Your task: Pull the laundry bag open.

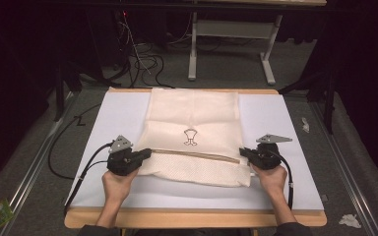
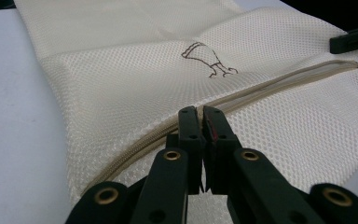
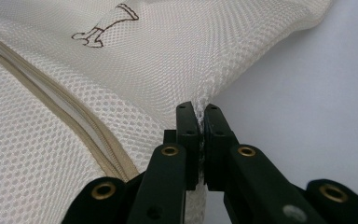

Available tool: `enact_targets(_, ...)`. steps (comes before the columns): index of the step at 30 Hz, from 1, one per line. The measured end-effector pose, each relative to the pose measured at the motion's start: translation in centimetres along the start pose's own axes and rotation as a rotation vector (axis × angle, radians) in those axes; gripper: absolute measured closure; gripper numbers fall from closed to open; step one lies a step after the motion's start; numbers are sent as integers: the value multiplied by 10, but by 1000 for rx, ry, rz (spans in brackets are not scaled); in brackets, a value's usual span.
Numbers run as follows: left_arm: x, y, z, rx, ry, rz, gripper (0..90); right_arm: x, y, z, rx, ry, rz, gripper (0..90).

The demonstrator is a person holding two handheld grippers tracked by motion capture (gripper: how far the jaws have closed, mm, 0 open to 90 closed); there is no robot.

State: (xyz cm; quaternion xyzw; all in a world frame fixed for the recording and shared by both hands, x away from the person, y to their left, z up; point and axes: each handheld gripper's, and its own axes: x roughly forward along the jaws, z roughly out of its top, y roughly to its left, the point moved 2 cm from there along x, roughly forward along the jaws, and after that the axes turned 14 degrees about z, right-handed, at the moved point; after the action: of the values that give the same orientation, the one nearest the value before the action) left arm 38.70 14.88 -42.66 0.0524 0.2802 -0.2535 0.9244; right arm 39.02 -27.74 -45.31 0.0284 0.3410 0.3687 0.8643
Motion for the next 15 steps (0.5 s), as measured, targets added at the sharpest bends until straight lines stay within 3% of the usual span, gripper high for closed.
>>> enact_targets(15, -2, 4, 1, -4, -4, 12, 873, -3, -2, 0, -4, -7, -10, 884)
